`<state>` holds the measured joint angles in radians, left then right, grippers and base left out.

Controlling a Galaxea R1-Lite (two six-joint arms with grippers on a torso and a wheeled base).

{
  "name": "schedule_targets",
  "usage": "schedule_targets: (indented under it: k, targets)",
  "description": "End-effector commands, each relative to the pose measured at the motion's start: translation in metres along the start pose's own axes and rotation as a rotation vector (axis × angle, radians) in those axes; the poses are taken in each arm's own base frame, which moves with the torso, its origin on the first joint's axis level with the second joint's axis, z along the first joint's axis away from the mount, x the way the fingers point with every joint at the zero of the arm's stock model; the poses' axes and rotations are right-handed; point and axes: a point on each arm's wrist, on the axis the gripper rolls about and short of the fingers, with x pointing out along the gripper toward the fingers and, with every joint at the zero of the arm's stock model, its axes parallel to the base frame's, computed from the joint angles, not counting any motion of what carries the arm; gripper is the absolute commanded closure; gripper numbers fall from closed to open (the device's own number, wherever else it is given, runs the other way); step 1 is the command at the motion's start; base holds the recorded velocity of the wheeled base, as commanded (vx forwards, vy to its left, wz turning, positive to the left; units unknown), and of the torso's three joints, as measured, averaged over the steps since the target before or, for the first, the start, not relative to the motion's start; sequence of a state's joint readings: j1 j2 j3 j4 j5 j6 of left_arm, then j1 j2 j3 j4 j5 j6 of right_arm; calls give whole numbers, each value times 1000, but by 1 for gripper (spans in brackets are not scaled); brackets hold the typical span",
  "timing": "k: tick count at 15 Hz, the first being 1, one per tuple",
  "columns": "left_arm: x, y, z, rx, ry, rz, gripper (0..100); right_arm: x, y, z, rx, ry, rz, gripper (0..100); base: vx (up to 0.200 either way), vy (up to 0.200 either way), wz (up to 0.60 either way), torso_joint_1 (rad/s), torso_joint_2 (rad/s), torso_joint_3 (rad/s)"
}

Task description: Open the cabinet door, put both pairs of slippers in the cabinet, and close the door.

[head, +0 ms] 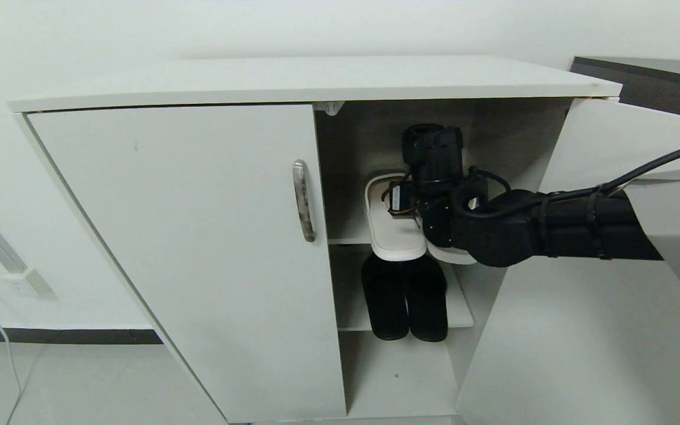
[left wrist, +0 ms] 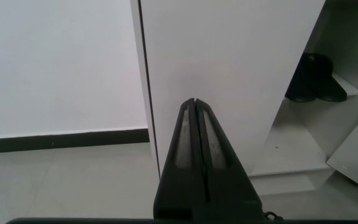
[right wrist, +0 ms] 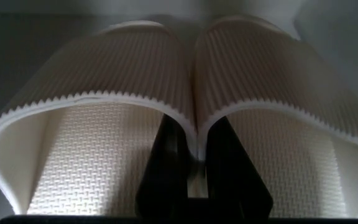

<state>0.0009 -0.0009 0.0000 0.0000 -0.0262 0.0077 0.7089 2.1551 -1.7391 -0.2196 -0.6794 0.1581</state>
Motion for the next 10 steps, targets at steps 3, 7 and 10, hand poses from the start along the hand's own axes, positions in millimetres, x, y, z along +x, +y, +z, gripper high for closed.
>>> schedule_targets:
  k: [3,7,10]
  targets:
    - [0,0,0,0,1,1,100,7,4,-5,-6,2,-2,100,0,0,0,0,0,0]
    - [0,0,0,-3,1,2,100,7,3,-6,-10,7,-5,0,0,0,0,0,0,0]
    - [0,0,0,-5,1,2,100,-6,-3,1,-10,4,-7,0,0,0,0,0,0,0]
